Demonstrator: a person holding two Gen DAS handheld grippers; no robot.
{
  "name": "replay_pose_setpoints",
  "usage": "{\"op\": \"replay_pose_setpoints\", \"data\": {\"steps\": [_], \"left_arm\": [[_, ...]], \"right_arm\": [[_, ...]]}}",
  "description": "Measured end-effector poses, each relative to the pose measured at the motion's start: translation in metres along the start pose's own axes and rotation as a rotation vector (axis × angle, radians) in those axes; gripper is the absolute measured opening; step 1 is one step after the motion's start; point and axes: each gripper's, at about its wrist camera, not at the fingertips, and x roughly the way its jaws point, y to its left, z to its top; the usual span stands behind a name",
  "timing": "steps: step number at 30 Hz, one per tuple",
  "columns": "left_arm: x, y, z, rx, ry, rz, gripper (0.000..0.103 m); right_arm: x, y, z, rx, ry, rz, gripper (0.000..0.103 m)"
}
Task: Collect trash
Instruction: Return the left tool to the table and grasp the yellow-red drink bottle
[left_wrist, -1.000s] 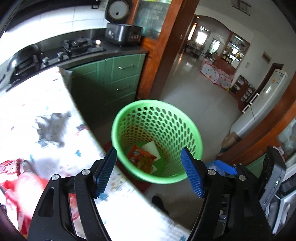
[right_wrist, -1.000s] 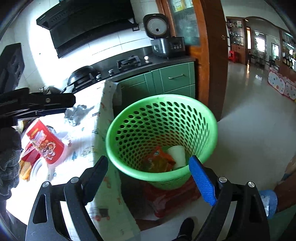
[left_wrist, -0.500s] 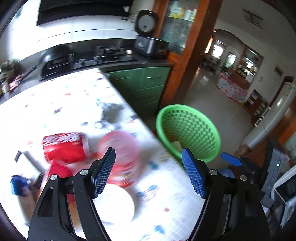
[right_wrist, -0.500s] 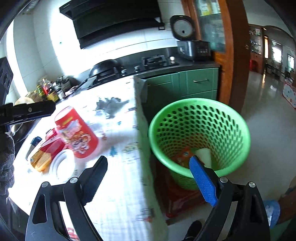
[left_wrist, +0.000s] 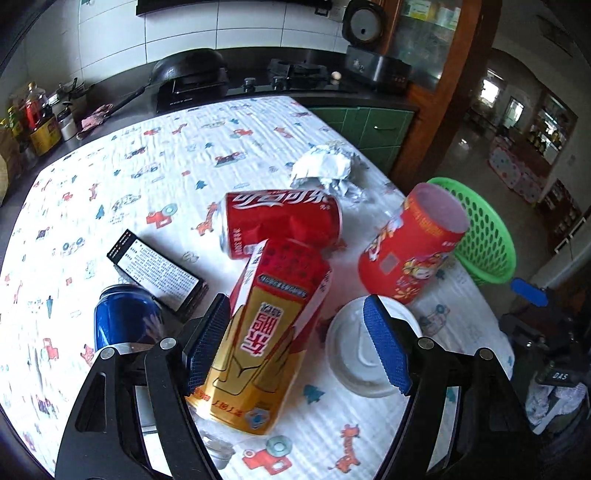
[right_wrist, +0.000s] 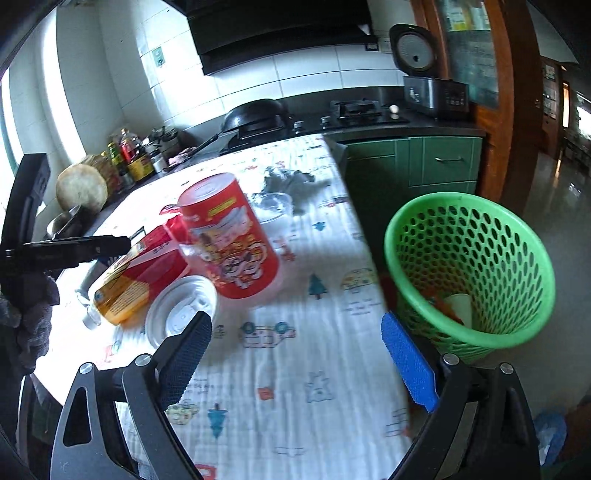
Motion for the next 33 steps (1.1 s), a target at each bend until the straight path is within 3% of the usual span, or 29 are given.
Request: {"op": "replay_pose_setpoints", "data": {"steps": [15, 33], "left_arm": [[0.028, 0.011, -0.009, 0.045, 0.092, 0.000, 0.080], [0.043, 0.013, -0.009, 0.047, 0.112, -0.023, 0.074]], "right_arm": [[0.033, 0.056, -0.016, -0.105, 0.085, 0.064, 0.093], [0.068, 0.091, -0.019, -0.178, 0.154, 0.086, 0.093]]}}
